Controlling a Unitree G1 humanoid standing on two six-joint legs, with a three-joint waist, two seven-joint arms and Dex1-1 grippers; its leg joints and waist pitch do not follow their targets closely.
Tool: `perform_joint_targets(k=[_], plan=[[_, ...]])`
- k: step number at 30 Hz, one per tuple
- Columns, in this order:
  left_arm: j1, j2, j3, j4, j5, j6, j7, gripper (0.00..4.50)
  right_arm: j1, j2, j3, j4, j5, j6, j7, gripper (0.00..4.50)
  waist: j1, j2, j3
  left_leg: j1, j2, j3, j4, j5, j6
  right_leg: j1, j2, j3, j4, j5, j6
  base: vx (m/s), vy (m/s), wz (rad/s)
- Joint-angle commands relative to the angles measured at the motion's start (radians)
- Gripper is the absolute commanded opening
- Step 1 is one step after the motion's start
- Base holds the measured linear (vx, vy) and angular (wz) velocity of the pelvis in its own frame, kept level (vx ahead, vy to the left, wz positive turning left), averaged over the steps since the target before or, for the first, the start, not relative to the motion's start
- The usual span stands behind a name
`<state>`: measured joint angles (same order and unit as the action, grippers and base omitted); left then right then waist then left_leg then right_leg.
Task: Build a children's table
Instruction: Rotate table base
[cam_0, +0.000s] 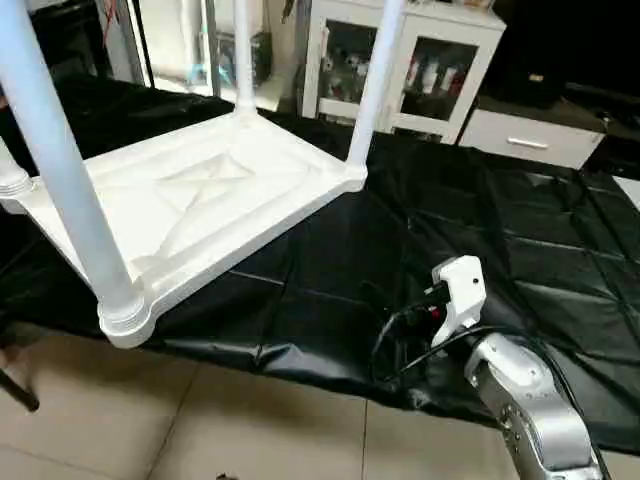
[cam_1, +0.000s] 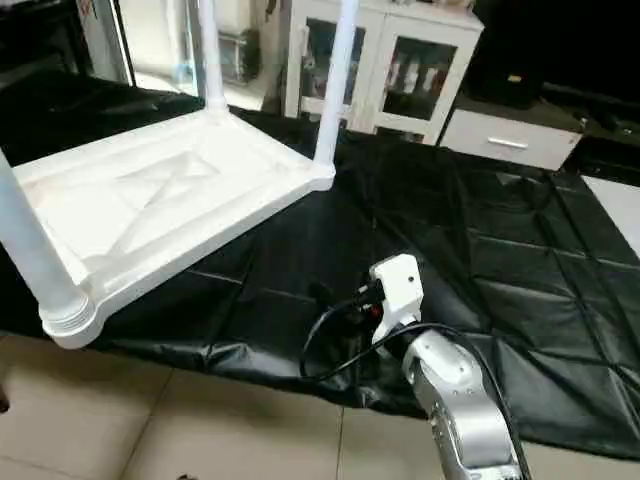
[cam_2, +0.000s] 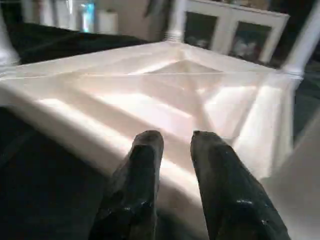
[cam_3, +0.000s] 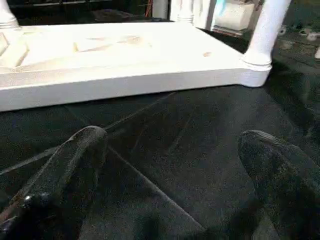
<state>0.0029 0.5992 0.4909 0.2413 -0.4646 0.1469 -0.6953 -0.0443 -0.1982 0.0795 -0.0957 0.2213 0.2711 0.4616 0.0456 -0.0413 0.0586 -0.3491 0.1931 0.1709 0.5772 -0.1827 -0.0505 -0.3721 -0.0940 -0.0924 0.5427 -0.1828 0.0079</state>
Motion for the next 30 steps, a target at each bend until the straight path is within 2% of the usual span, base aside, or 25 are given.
perform_joint_targets(k=[1,2,3,4,5,6,7,8,9,10,11,12,13,15,17,20,22,25,26,27,28,29,30], plan=[[-0.024,-0.021,-0.059,-0.053,0.042,-0.008,0.043,1.32,-0.011,-0.008,-0.02,0.004,-0.004,-0.006,-0.007,4.5,0.045,0.062,-0.022,-0.077,0.074,0.012,-0.244,-0.954,-0.122,0.1,0.015,-0.007,0.141,-0.31,-0.068,-0.074,-0.013,-0.03],[-0.027,-0.025,-0.068,-0.06,0.049,-0.01,0.051,1.32,-0.011,-0.009,-0.021,0.004,-0.003,-0.006,-0.007,4.5,0.078,0.046,-0.017,-0.098,0.075,0.039,-0.248,-0.934,-0.093,0.1,0.02,0.012,0.178,-0.27,-0.049,-0.072,-0.066,0.16],[-0.032,-0.031,-0.082,-0.067,0.06,-0.014,0.063,1.32,-0.011,-0.01,-0.022,0.004,-0.003,-0.006,-0.007,4.5,0.051,-0.045,-0.037,0.063,0.018,0.025,-0.034,-0.612,-0.095,-0.065,-0.067,0.094,-0.023,-0.801,0.024,0.073,-0.121,0.05],[-0.034,-0.045,-0.103,-0.1,0.062,-0.002,0.074,1.32,-0.012,-0.012,-0.024,0.005,-0.003,-0.006,-0.007,4.5,0.054,-0.028,-0.022,0.088,0.009,-0.013,0.092,-0.41,-0.058,-0.11,-0.171,0.127,-0.122,-1.055,0.013,0.073,-0.121,0.05],[-0.029,-0.057,-0.129,-0.139,0.064,0.005,0.068,1.32,-0.013,-0.013,-0.025,0.006,-0.003,-0.006,-0.008,4.5,0.068,-0.024,-0.043,-0.02,0.008,-0.063,0.055,-0.101,-0.012,0.01,-0.172,0.178,-0.072,-0.967,-0.013,0.128,-0.073,-0.25],[-0.022,-0.065,-0.152,-0.176,0.061,0.018,0.061,1.32,-0.012,-0.015,-0.026,0.005,-0.003,-0.006,-0.009,4.5,0.083,-0.013,-0.045,-0.035,0.027,-0.062,0.004,-0.08,-0.03,0.029,-0.142,0.147,-0.044,-0.821,-0.03,0.057,-0.013,-0.03],[-0.018,-0.074,-0.169,-0.205,0.064,0.029,0.062,1.32,-0.012,-0.016,-0.028,0.005,-0.003,-0.006,-0.01,4.5,0.088,0.015,-0.051,0.021,0.047,-0.041,-0.05,-0.188,-0.079,-0.027,-0.04,0.098,0.001,-0.461,-0.077,0.057,-0.013,-0.03],[-0.013,-0.079,-0.188,-0.232,0.078,0.04,0.071,1.32,-0.012,-0.017,-0.029,0.004,-0.002,-0.004,-0.011,4.5,0.071,0.011,-0.043,0.023,0.049,-0.038,-0.061,-0.292,-0.091,-0.032,-0.018,0.092,0.015,-0.366,-0.1,-0.027,-0.012,0.22],[-0.011,-0.081,-0.207,-0.255,0.09,0.049,0.076,1.32,-0.013,-0.019,-0.031,0.003,-0.001,-0.003,-0.011,4.5,0.071,0.014,-0.049,0.021,0.049,-0.027,-0.069,-0.367,-0.099,-0.017,-0.017,0.091,0.026,-0.195,-0.159,0.0,0.0,0.0],[-0.013,-0.086,-0.231,-0.28,0.107,0.059,0.087,1.32,-0.014,-0.021,-0.033,0.003,-0.001,-0.001,-0.01,4.5,0.072,0.015,-0.045,0.018,0.044,-0.024,-0.07,-0.378,-0.098,-0.014,-0.019,0.094,0.025,-0.195,-0.165,0.0,0.0,0.0],[-0.016,-0.089,-0.246,-0.294,0.117,0.067,0.096,1.32,-0.014,-0.022,-0.034,0.003,0.0,-0.001,-0.01,4.5,0.072,0.012,-0.05,0.01,0.039,-0.021,-0.07,-0.35,-0.088,-0.001,-0.024,0.098,0.025,-0.174,-0.164,0.051,0.016,0.06],[-0.032,-0.099,-0.285,-0.312,0.142,0.081,0.112,1.32,-0.016,-0.024,-0.035,0.005,0.0,0.0,-0.01,4.5,0.071,0.006,-0.054,0.001,0.038,-0.02,-0.069,-0.288,-0.076,0.01,-0.026,0.099,0.027,-0.122,-0.156,0.058,0.016,-0.01],[-0.042,-0.105,-0.308,-0.322,0.157,0.091,0.125,1.32,-0.019,-0.026,-0.035,0.007,0.0,0.0,-0.01,4.5,0.073,0.01,-0.055,0.003,0.038,-0.021,-0.069,-0.266,-0.075,0.01,-0.027,0.098,0.028,-0.103,-0.153,0.058,0.016,-0.01],[-0.094,-0.134,-0.372,-0.316,0.205,0.093,0.146,1.32,-0.026,-0.029,-0.033,0.014,-0.001,0.0,-0.009,4.5,0.073,0.009,-0.061,0.003,0.036,-0.019,-0.065,-0.211,-0.071,0.015,-0.028,0.097,0.029,-0.051,-0.142,0.0,0.0,0.0],[-0.144,-0.166,-0.415,-0.295,0.234,0.09,0.163,1.32,-0.032,-0.029,-0.032,0.021,-0.003,-0.001,-0.009,4.5,0.07,0.002,-0.064,0.002,0.034,-0.017,-0.062,-0.173,-0.075,0.019,-0.026,0.096,0.03,-0.004,-0.137,0.0,0.0,0.0],[-0.194,-0.198,-0.456,-0.264,0.247,0.091,0.164,1.32,-0.037,-0.029,-0.033,0.024,-0.004,-0.001,-0.009,4.5,0.064,-0.002,-0.063,-0.002,0.03,-0.016,-0.062,-0.179,-0.082,0.024,-0.029,0.096,0.03,-0.004,-0.137,0.0,0.0,0.0],[-0.23,-0.21,-0.503,-0.23,0.284,0.083,0.152,1.32,-0.038,-0.03,-0.035,0.025,-0.004,0.0,-0.01,4.5,0.051,-0.007,-0.063,-0.008,0.028,-0.016,-0.06,-0.164,-0.074,0.03,-0.029,0.097,0.027,0.002,-0.129,0.0,0.0,0.0],[-0.296,-0.255,-0.569,-0.171,0.329,0.078,0.161,1.32,-0.033,-0.033,-0.041,0.022,-0.006,0.002,-0.019,4.5,0.038,-0.005,-0.065,-0.009,0.028,-0.017,-0.057,-0.147,-0.068,0.032,-0.031,0.096,0.028,0.013,-0.134,0.0,0.0,0.0],[-0.304,-0.262,-0.576,-0.163,0.332,0.076,0.162,1.32,-0.033,-0.033,-0.042,0.022,-0.007,0.002,-0.02,4.5,0.038,-0.005,-0.066,-0.006,0.028,-0.015,-0.056,-0.149,-0.066,0.03,-0.03,0.097,0.027,0.012,-0.137,0.0,0.0,0.0],[-0.369,-0.302,-0.613,-0.085,0.361,0.054,0.166,1.32,-0.03,-0.035,-0.048,0.021,-0.008,0.003,-0.028,4.5,0.038,-0.007,-0.065,-0.008,0.028,-0.015,-0.054,-0.137,-0.059,0.031,-0.029,0.098,0.025,0.023,-0.145,0.0,0.0,0.0],[-0.398,-0.318,-0.626,-0.049,0.374,0.046,0.171,1.32,-0.029,-0.036,-0.051,0.02,-0.007,0.004,-0.03,4.5,0.039,-0.005,-0.067,-0.003,0.028,-0.013,-0.053,-0.137,-0.06,0.029,-0.029,0.098,0.026,0.022,-0.146,0.0,0.0,0.0],[-0.398,-0.318,-0.626,-0.049,0.374,0.046,0.171,1.32,-0.029,-0.036,-0.051,0.02,-0.007,0.004,-0.03,4.5,0.042,-0.007,-0.067,0.001,0.03,-0.013,-0.052,-0.149,-0.056,0.027,-0.03,0.098,0.025,0.018,-0.151,0.0,0.0,0.0],[-0.427,-0.331,-0.637,-0.011,0.381,0.036,0.172,1.32,-0.029,-0.036,-0.053,0.021,-0.007,0.004,-0.032,4.5,0.04,-0.007,-0.065,-0.006,0.03,-0.015,-0.055,-0.15,-0.058,0.032,-0.033,0.098,0.027,0.013,-0.153,0.0,0.0,0.0]])
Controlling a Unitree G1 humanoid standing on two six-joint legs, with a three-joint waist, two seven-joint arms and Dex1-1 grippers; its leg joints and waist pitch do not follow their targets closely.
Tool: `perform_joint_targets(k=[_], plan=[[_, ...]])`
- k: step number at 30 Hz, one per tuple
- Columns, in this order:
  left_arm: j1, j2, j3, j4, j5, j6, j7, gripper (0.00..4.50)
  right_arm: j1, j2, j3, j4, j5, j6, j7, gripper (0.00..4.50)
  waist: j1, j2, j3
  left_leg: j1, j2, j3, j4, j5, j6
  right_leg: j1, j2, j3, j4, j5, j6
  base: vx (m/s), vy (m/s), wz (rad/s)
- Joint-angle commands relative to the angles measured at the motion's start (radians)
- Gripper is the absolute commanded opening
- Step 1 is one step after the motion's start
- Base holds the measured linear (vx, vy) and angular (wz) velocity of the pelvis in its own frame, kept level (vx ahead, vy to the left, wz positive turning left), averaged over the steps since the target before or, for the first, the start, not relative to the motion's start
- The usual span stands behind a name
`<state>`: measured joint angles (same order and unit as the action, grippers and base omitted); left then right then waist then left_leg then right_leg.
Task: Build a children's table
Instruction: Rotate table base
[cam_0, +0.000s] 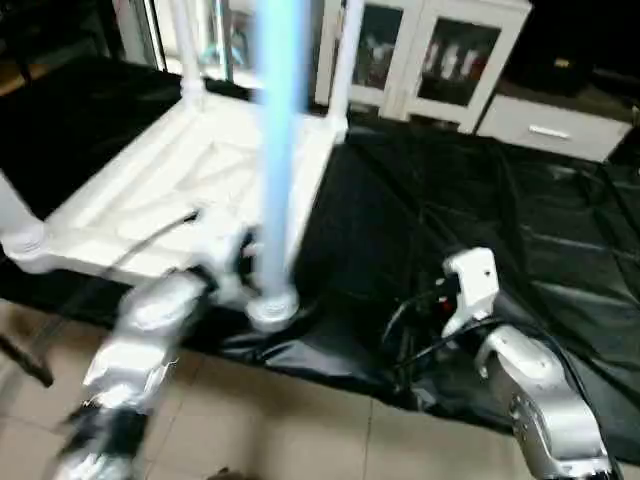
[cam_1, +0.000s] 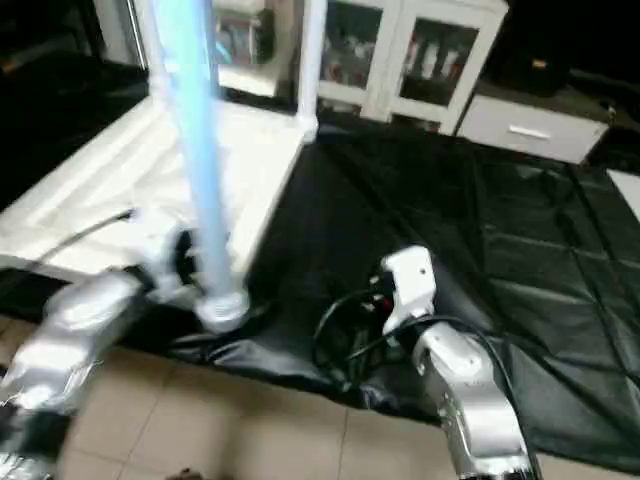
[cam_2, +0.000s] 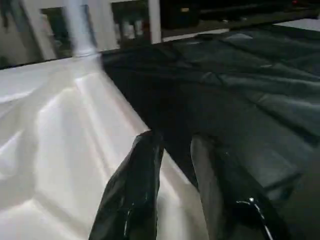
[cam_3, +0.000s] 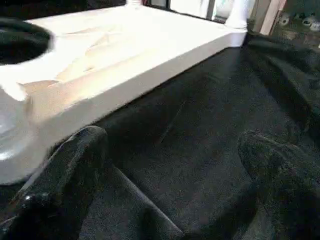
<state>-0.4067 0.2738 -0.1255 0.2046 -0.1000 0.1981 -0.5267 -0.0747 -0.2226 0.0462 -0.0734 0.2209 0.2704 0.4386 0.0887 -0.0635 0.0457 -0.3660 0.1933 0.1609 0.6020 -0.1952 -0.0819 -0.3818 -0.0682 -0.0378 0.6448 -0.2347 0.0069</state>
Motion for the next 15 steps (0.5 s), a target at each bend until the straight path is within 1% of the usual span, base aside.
perform_joint_targets(k=[1,2,3,4,5,6,7,8,9,10,11,12,13,14,15], plan=[[-0.06,-0.021,-0.039,0.083,0.034,-0.032,0.007,1.32,0.0,-0.012,-0.022,0.001,-0.006,0.005,-0.011,4.5,-0.002,0.015,-0.053,0.011,0.03,-0.005,-0.08,-0.143,-0.027,0.043,-0.059,0.042,-0.077,0.05,-0.15,0.0,0.0,0.0],[-0.073,-0.026,-0.046,0.101,0.042,-0.037,0.008,1.32,0.0,-0.012,-0.023,0.001,-0.006,0.005,-0.012,4.5,-0.003,0.014,-0.053,0.011,0.029,-0.005,-0.079,-0.143,-0.024,0.042,-0.059,0.043,-0.079,0.047,-0.149,0.0,0.0,0.0],[-0.111,-0.041,-0.06,0.153,0.06,-0.055,0.011,1.32,-0.001,-0.012,-0.024,0.002,-0.007,0.005,-0.013,4.5,-0.003,0.015,-0.055,0.012,0.028,-0.005,-0.078,-0.134,-0.022,0.043,-0.059,0.043,-0.079,0.055,-0.148,0.0,0.0,0.0],[-0.191,-0.084,-0.075,0.264,0.084,-0.087,0.024,1.32,0.0,-0.013,-0.026,0.001,-0.008,0.006,-0.016,4.5,-0.003,0.013,-0.055,0.011,0.028,-0.006,-0.077,-0.133,-0.02,0.044,-0.06,0.043,-0.079,0.06,-0.15,0.0,0.0,0.0],[-0.225,-0.103,-0.078,0.311,0.092,-0.1,0.035,1.32,0.0,-0.013,-0.027,0.001,-0.009,0.006,-0.017,4.5,0.0,0.017,-0.056,0.018,0.025,-0.002,-0.074,-0.13,-0.017,0.039,-0.058,0.043,-0.083,0.064,-0.151,0.0,0.0,0.0],[-0.264,-0.126,-0.083,0.364,0.105,-0.112,0.052,1.32,0.0,-0.013,-0.028,0.001,-0.009,0.006,-0.019,4.5,0.0,0.015,-0.057,0.012,0.029,-0.007,-0.075,-0.123,-0.014,0.047,-0.063,0.043,-0.076,0.09,-0.163,0.0,0.0,0.0],[-0.29,-0.142,-0.09,0.401,0.117,-0.12,0.066,1.32,0.0,-0.013,-0.029,0.001,-0.01,0.007,-0.02,4.5,0.0,0.012,-0.055,0.009,0.027,-0.005,-0.076,-0.118,-0.01,0.047,-0.061,0.042,-0.08,0.088,-0.161,0.0,0.0,0.0],[-0.323,-0.16,-0.103,0.445,0.137,-0.131,0.082,1.32,0.001,-0.012,-0.03,0.001,-0.011,0.007,-0.023,4.5,0.004,0.017,-0.058,0.013,0.028,-0.006,-0.073,-0.117,-0.011,0.047,-0.063,0.041,-0.076,0.098,-0.165,0.0,0.0,0.0],[-0.355,-0.177,-0.115,0.49,0.155,-0.143,0.095,1.32,0.002,-0.011,-0.031,0.001,-0.011,0.006,-0.025,4.5,0.002,0.01,-0.057,0.008,0.027,-0.006,-0.073,-0.11,0.005,0.05,-0.065,0.04,-0.077,0.114,-0.173,0.0,0.0,0.0],[-0.401,-0.215,-0.116,0.553,0.162,-0.147,0.121,1.32,0.005,-0.01,-0.032,0.0,-0.01,0.006,-0.029,4.5,0.003,0.014,-0.058,0.009,0.028,-0.005,-0.072,-0.111,0.007,0.051,-0.066,0.04,-0.077,0.113,-0.176,0.0,0.0,0.0],[-0.411,-0.224,-0.116,0.567,0.162,-0.147,0.127,1.32,0.006,-0.01,-0.032,-0.001,-0.01,0.006,-0.03,4.5,0.002,0.011,-0.061,0.012,0.028,-0.004,-0.07,-0.105,0.015,0.051,-0.068,0.04,-0.075,0.126,-0.186,0.0,0.0,0.0],[-0.448,-0.255,-0.114,0.624,0.162,-0.166,0.148,1.32,0.009,-0.009,-0.031,-0.005,-0.01,0.007,-0.034,4.5,0.002,0.015,-0.061,0.009,0.028,-0.005,-0.069,-0.084,0.026,0.053,-0.067,0.04,-0.075,0.157,-0.195,0.0,0.0,0.0],[-0.456,-0.265,-0.111,0.638,0.158,-0.171,0.152,1.32,0.011,-0.008,-0.031,-0.007,-0.01,0.007,-0.035,4.5,0.004,0.013,-0.063,0.01,0.029,-0.005,-0.067,-0.076,0.031,0.054,-0.069,0.04,-0.072,0.177,-0.203,0.0,0.0,0.0],[-0.473,-0.281,-0.106,0.674,0.154,-0.188,0.156,1.32,0.013,-0.008,-0.03,-0.01,-0.009,0.008,-0.037,4.5,0.004,0.017,-0.063,0.009,0.029,-0.006,-0.066,-0.067,0.038,0.055,-0.069,0.039,-0.07,0.194,-0.209,0.0,0.0,0.0],[-0.476,-0.283,-0.103,0.682,0.152,-0.194,0.155,1.32,0.015,-0.008,-0.03,-0.011,-0.01,0.008,-0.038,4.5,0.005,0.019,-0.066,0.008,0.028,-0.005,-0.062,-0.04,0.058,0.058,-0.07,0.04,-0.066,0.237,-0.223,0.0,0.0,0.0]])
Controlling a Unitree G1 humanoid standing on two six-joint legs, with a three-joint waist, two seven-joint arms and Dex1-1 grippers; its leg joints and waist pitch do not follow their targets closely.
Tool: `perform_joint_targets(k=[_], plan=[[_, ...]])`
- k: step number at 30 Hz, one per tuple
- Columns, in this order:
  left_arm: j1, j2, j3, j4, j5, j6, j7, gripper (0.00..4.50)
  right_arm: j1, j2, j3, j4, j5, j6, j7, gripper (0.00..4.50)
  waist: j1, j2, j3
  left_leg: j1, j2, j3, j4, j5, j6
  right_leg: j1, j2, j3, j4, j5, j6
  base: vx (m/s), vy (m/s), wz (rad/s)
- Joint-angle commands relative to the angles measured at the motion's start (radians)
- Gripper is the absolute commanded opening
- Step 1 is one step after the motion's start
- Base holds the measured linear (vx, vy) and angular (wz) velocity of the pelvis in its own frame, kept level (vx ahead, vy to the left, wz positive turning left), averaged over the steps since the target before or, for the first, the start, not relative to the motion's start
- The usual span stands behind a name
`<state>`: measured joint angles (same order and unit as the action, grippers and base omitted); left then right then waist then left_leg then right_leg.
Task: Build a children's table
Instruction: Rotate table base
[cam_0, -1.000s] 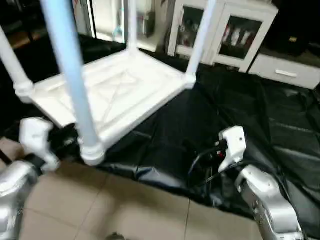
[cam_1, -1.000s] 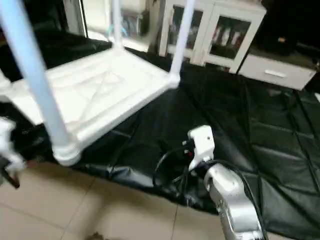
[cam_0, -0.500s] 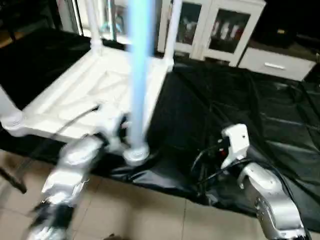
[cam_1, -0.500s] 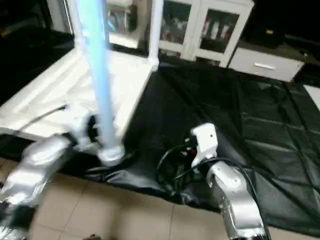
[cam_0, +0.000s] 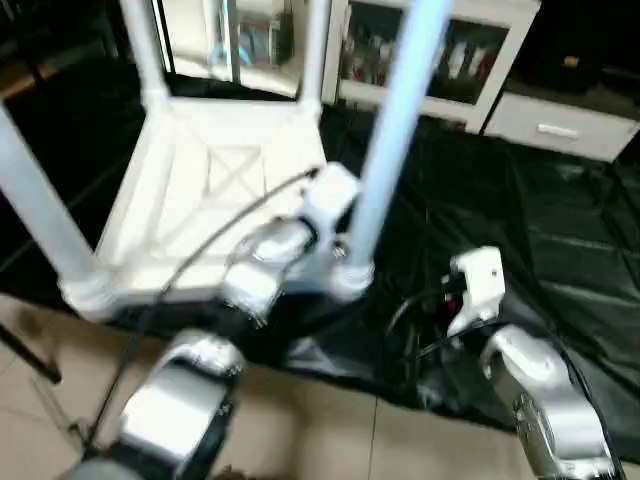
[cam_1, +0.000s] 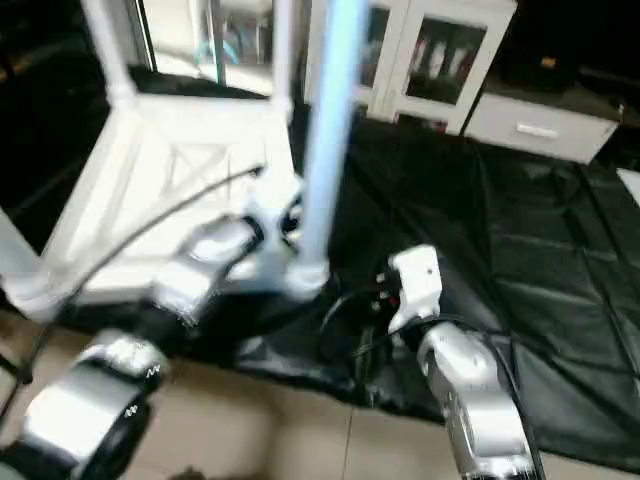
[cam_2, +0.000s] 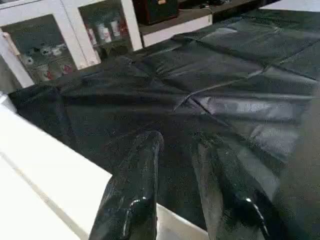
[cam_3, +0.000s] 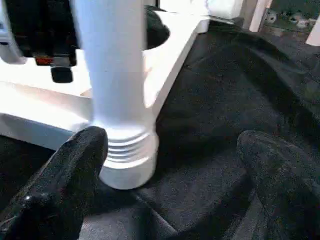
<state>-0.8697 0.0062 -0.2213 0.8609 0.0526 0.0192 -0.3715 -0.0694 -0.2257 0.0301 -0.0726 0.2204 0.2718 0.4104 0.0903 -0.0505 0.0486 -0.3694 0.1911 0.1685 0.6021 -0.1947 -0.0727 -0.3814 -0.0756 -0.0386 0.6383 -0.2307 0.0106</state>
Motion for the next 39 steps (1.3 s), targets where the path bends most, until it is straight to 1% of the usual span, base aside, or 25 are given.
perform_joint_targets(k=[1,4,5,6,8,9,10,11,12,13,14,15,16,17,18,20,21,23,24,25,27,29,32,38,39], plan=[[-0.019,-0.02,0.0,0.045,-0.004,-0.03,-0.002,1.32,0.012,-0.005,-0.014,-0.015,-0.009,0.007,-0.011,4.5,0.003,0.003,-0.067,0.011,0.029,-0.011,-0.061,-0.035,0.058,0.057,-0.061,0.04,-0.062,0.242,-0.23,0.0,0.0,0.0],[-0.014,0.001,0.055,0.088,-0.036,-0.075,-0.009,1.32,0.022,-0.007,-0.016,-0.028,-0.005,0.01,-0.014,4.5,0.004,0.005,-0.067,0.012,0.03,-0.011,-0.061,-0.032,0.078,0.057,-0.061,0.039,-0.061,0.251,-0.249,0.0,0.0,0.0],[-0.015,0.008,0.065,0.097,-0.04,-0.083,-0.007,1.32,0.023,-0.007,-0.017,-0.029,-0.005,0.011,-0.014,4.5,0.004,-0.001,-0.067,0.012,0.03,-0.01,-0.061,-0.039,0.08,0.058,-0.062,0.038,-0.062,0.243,-0.251,0.0,0.0,0.0],[-0.011,0.036,0.095,0.113,-0.056,-0.097,-0.009,1.32,0.024,-0.008,-0.017,-0.029,-0.002,0.011,-0.011,4.5,0.003,-0.008,-0.065,0.012,0.032,-0.01,-0.064,-0.063,0.082,0.057,-0.063,0.037,-0.066,0.203,-0.249,0.0,0.0,0.0],[0.001,0.071,0.129,0.116,-0.083,-0.11,-0.031,1.32,0.023,-0.01,-0.016,-0.029,0.002,0.011,-0.005,4.5,0.002,-0.001,-0.063,0.014,0.033,-0.011,-0.067,-0.081,0.078,0.055,-0.065,0.037,-0.067,0.16,-0.25,0.0,0.0,0.0],[0.013,0.102,0.152,0.116,-0.1,-0.12,-0.058,1.32,0.022,-0.011,-0.014,-0.027,0.004,0.011,0.001,4.5,0.0,0.0,-0.061,0.014,0.033,-0.011,-0.068,-0.09,0.076,0.053,-0.064,0.037,-0.068,0.143,-0.248,0.0,0.0,0.0],[0.023,0.119,0.16,0.111,-0.109,-0.122,-0.08,1.32,0.02,-0.012,-0.014,-0.025,0.005,0.01,0.004,4.5,0.0,-0.004,-0.06,0.014,0.033,-0.011,-0.07,-0.1,0.072,0.052,-0.064,0.036,-0.068,0.11,-0.242,0.0,0.0,0.0],[0.035,0.139,0.162,0.103,-0.113,-0.123,-0.111,1.32,0.018,-0.013,-0.012,-0.021,0.006,0.01,0.006,4.5,0.0,-0.001,-0.06,0.017,0.034,-0.01,-0.07,-0.107,0.069,0.05,-0.065,0.037,-0.07,0.099,-0.242,0.0,0.0,0.0],[0.047,0.155,0.158,0.092,-0.114,-0.121,-0.139,1.32,0.016,-0.015,-0.011,-0.019,0.006,0.009,0.007,4.5,0.001,-0.001,-0.057,0.019,0.038,-0.009,-0.073,-0.116,0.061,0.045,-0.065,0.038,-0.07,0.078,-0.239,0.0,0.0,0.0],[0.069,0.175,0.147,0.066,-0.114,-0.114,-0.186,1.32,0.014,-0.017,-0.011,-0.015,0.006,0.009,0.011,4.5,0.002,-0.007,-0.058,0.018,0.039,-0.01,-0.073,-0.108,0.061,0.046,-0.066,0.037,-0.069,0.079,-0.235,0.0,0.0,0.0],[0.102,0.204,0.128,0.019,-0.115,-0.096,-0.259,1.32,0.011,-0.022,-0.009,-0.01,0.004,0.009,0.017,4.5,0.006,-0.001,-0.059,0.02,0.041,-0.01,-0.073,-0.089,0.061,0.044,-0.068,0.037,-0.065,0.09,-0.235,0.0,0.0,0.0],[0.133,0.229,0.11,-0.023,-0.122,-0.077,-0.338,1.32,0.008,-0.028,-0.008,-0.006,0.004,0.009,0.021,4.5,0.006,0.0,-0.059,0.021,0.042,-0.008,-0.073,-0.07,0.061,0.041,-0.067,0.037,-0.062,0.112,-0.24,0.0,0.0,0.0],[0.133,0.229,0.11,-0.023,-0.122,-0.077,-0.338,1.32,0.008,-0.028,-0.008,-0.006,0.004,0.009,0.021,4.5,0.004,0.0,-0.059,0.02,0.04,-0.004,-0.072,-0.065,0.062,0.039,-0.062,0.038,-0.062,0.121,-0.241,0.0,0.0,0.0],[0.167,0.256,0.089,-0.074,-0.135,-0.051,-0.426,1.32,0.004,-0.038,-0.007,-0.001,0.004,0.011,0.03,4.5,0.01,0.002,-0.061,0.026,0.041,-0.004,-0.071,-0.068,0.057,0.037,-0.065,0.037,-0.061,0.124,-0.239,0.0,0.0,0.0],[0.205,0.288,0.065,-0.136,-0.162,0.015,-0.535,1.32,-0.003,-0.053,-0.01,0.003,0.007,0.017,0.045,4.5,0.012,-0.001,-0.058,0.023,0.043,-0.003,-0.075,-0.077,0.051,0.038,-0.068,0.037,-0.062,0.112,-0.243,0.0,0.0,0.0],[0.227,0.305,0.05,-0.177,-0.178,0.054,-0.585,1.6,-0.013,-0.07,-0.016,0.011,0.012,0.021,0.062,4.5,0.013,-0.001,-0.057,0.02,0.043,-0.002,-0.076,-0.081,0.042,0.038,-0.067,0.037,-0.059,0.101,-0.243,0.0,0.0,0.0],[0.243,0.314,0.031,-0.208,-0.187,0.064,-0.627,1.65,-0.03,-0.091,-0.028,0.024,0.019,0.026,0.082,4.5,0.014,0.001,-0.056,0.023,0.043,0.0,-0.076,-0.09,0.038,0.035,-0.066,0.037,-0.062,0.096,-0.242,0.0,0.0,0.0],[0.246,0.315,0.029,-0.214,-0.188,0.063,-0.635,1.8,-0.033,-0.094,-0.03,0.027,0.02,0.027,0.085,4.5,0.015,-0.002,-0.054,0.021,0.042,0.001,-0.078,-0.106,0.031,0.037,-0.068,0.039,-0.065,0.076,-0.238,0.0,0.0,0.0],[0.248,0.311,0.02,-0.214,-0.162,0.026,-0.621,1.94,-0.044,-0.108,-0.035,0.034,0.022,0.031,0.098,4.5,0.015,-0.011,-0.054,0.018,0.041,0.001,-0.078,-0.11,0.029,0.04,-0.069,0.04,-0.066,0.066,-0.229,0.0,0.0,0.0],[0.244,0.304,0.019,-0.208,-0.154,0.013,-0.617,1.94,-0.048,-0.117,-0.035,0.037,0.022,0.035,0.107,4.5,0.015,-0.012,-0.054,0.017,0.041,0.0,-0.077,-0.107,0.031,0.042,-0.069,0.04,-0.066,0.064,-0.225,0.0,0.0,0.0],[0.236,0.291,0.015,-0.191,-0.137,0.003,-0.611,1.94,-0.051,-0.131,-0.033,0.038,0.022,0.043,0.116,4.5,0.014,-0.011,-0.056,0.018,0.041,0.0,-0.075,-0.09,0.035,0.042,-0.069,0.04,-0.065,0.071,-0.217,0.0,0.0,0.0],[0.234,0.283,0.0,-0.186,-0.119,0.008,-0.608,1.94,-0.048,-0.142,-0.029,0.038,0.017,0.052,0.123,4.5,0.014,-0.015,-0.057,0.017,0.04,0.001,-0.073,-0.074,0.042,0.043,-0.069,0.04,-0.065,0.08,-0.213,0.0,0.0,0.0],[0.224,0.273,-0.023,-0.151,-0.084,-0.016,-0.576,1.94,-0.033,-0.146,-0.019,0.025,0.014,0.054,0.125,4.5,0.011,-0.016,-0.059,0.017,0.04,0.0,-0.071,-0.058,0.054,0.043,-0.069,0.039,-0.063,0.102,-0.213,0.0,0.0,0.0],[0.222,0.268,-0.041,-0.151,-0.074,0.0,-0.592,1.94,-0.024,-0.138,-0.02,0.006,0.018,0.065,0.123,4.5,0.004,-0.016,-0.057,0.017,0.041,0.0,-0.073,-0.086,0.045,0.042,-0.068,0.039,-0.067,0.065,-0.221,0.0,0.0,0.0],[0.21,0.268,-0.047,-0.13,-0.048,-0.009,-0.573,1.94,-0.02,-0.14,-0.019,-0.001,0.02,0.069,0.123,4.5,0.004,-0.016,-0.057,0.017,0.041,0.0,-0.073,-0.087,0.046,0.042,-0.068,0.039,-0.067,0.064,-0.221,0.0,0.0,0.0]])
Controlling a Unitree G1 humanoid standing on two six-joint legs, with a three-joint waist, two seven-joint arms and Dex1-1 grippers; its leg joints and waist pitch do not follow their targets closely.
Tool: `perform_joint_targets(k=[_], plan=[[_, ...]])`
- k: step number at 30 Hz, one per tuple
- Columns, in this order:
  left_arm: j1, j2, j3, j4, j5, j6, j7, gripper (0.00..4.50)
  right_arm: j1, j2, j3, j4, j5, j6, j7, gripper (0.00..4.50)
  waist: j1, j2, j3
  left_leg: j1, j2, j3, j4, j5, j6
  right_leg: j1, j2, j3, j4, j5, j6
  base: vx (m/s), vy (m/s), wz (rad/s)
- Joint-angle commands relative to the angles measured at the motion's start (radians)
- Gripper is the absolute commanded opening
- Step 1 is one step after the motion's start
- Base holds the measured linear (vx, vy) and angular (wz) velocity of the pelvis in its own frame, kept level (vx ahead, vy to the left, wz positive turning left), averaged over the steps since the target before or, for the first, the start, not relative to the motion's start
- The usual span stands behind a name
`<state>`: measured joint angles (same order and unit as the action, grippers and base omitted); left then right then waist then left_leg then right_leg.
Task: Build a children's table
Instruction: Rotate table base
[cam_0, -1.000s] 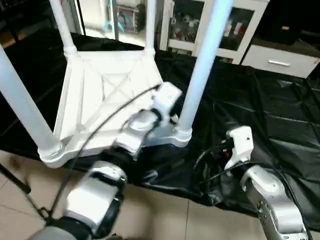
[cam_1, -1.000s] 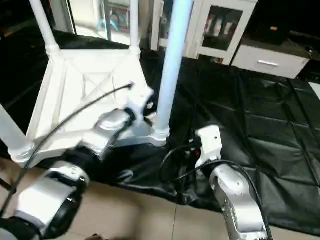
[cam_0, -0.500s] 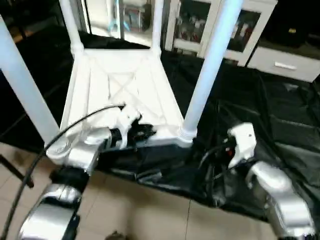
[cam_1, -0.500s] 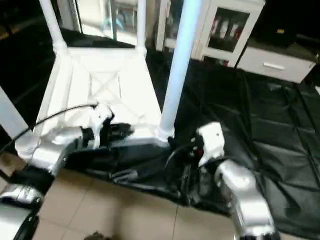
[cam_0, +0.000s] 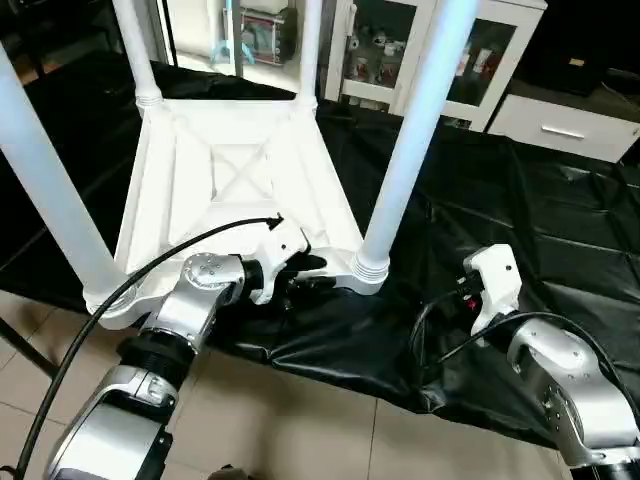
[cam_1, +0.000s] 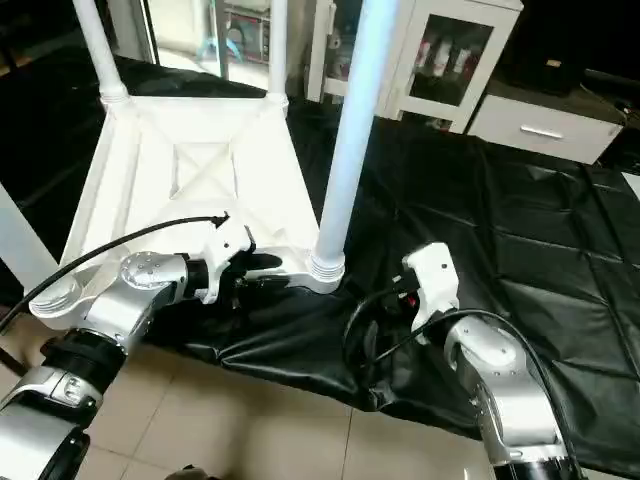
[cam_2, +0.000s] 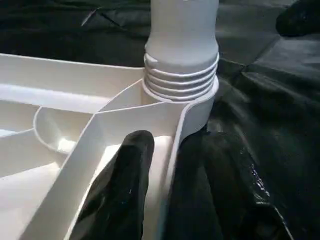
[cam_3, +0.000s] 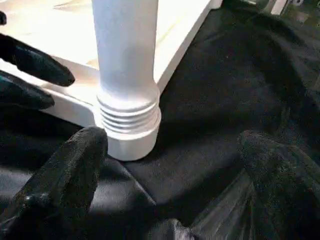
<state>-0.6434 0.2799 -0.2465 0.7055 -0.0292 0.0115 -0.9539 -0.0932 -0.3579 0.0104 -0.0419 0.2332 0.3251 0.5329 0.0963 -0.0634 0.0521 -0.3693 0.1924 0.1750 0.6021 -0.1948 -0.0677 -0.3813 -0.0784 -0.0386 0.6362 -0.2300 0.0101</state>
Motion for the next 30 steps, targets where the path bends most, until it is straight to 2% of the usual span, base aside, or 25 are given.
perform_joint_targets(k=[1,7,11,14,16,17,21,25,28,30], plan=[[-0.025,-0.005,-0.025,0.042,0.047,-0.007,0.017,1.94,0.007,-0.008,0.001,-0.036,0.007,0.018,0.001,4.5,-0.003,-0.001,-0.059,0.018,0.039,-0.006,-0.073,-0.09,0.042,0.04,-0.064,0.04,-0.067,0.059,-0.217,0.0,0.0,0.0],[-0.065,0.02,-0.088,0.094,0.123,-0.015,0.006,1.94,0.001,-0.026,-0.003,-0.029,0.006,0.018,0.022,4.5,-0.007,-0.005,-0.059,0.018,0.04,-0.009,-0.074,-0.099,0.038,0.041,-0.065,0.04,-0.068,0.044,-0.211,0.0,0.0,0.0],[-0.081,0.026,-0.11,0.105,0.143,-0.008,-0.021,1.94,-0.013,-0.03,-0.008,-0.022,0.006,0.019,0.024,4.5,-0.007,-0.008,-0.059,0.017,0.039,-0.008,-0.073,-0.092,0.04,0.041,-0.066,0.04,-0.067,0.046,-0.219,0.0,0.0,0.0],[-0.094,0.02,-0.119,0.12,0.151,0.0,-0.048,1.94,-0.02,-0.034,-0.008,-0.021,0.004,0.021,0.027,4.5,-0.007,-0.006,-0.059,0.018,0.04,-0.008,-0.074,-0.093,0.04,0.04,-0.066,0.04,-0.067,0.042,-0.223,0.0,0.0,0.0],[-0.102,0.015,-0.119,0.129,0.152,0.006,-0.056,1.79,-0.022,-0.035,-0.008,-0.022,0.002,0.021,0.029,4.5,-0.007,-0.005,-0.059,0.018,0.04,-0.008,-0.074,-0.092,0.04,0.04,-0.067,0.04,-0.067,0.043,-0.227,0.0,0.0,0.0],[-0.106,0.012,-0.12,0.136,0.152,0.009,-0.06,1.56,-0.023,-0.036,-0.008,-0.021,0.002,0.022,0.031,4.5,-0.006,-0.006,-0.06,0.018,0.04,-0.008,-0.073,-0.089,0.04,0.041,-0.067,0.04,-0.066,0.051,-0.23,0.0,0.0,0.0],[-0.123,0.009,-0.128,0.153,0.157,0.037,-0.081,1.37,-0.034,-0.043,-0.004,-0.012,0.002,0.02,0.046,4.5,-0.006,-0.007,-0.061,0.018,0.039,-0.008,-0.071,-0.072,0.054,0.042,-0.067,0.039,-0.063,0.079,-0.239,0.0,0.0,0.0],[-0.123,0.014,-0.134,0.159,0.169,0.051,-0.099,1.0,-0.046,-0.054,0.011,0.0,0.003,0.017,0.08,4.5,-0.006,-0.006,-0.06,0.017,0.04,-0.008,-0.072,-0.082,0.056,0.043,-0.068,0.039,-0.065,0.068,-0.245,0.0,0.0,0.0],[-0.116,0.015,-0.132,0.157,0.171,0.053,-0.102,0.65,-0.053,-0.061,0.012,0.007,0.007,0.014,0.095,4.5,-0.006,-0.008,-0.061,0.018,0.041,-0.008,-0.071,-0.084,0.057,0.043,-0.068,0.039,-0.065,0.068,-0.247,0.0,0.0,0.0],[-0.109,0.017,-0.136,0.15,0.172,0.05,-0.112,0.57,-0.054,-0.065,0.01,0.011,0.009,0.012,0.103,4.5,-0.006,-0.007,-0.061,0.018,0.041,-0.008,-0.071,-0.085,0.058,0.042,-0.068,0.039,-0.065,0.065,-0.251,0.0,0.0,0.0]])
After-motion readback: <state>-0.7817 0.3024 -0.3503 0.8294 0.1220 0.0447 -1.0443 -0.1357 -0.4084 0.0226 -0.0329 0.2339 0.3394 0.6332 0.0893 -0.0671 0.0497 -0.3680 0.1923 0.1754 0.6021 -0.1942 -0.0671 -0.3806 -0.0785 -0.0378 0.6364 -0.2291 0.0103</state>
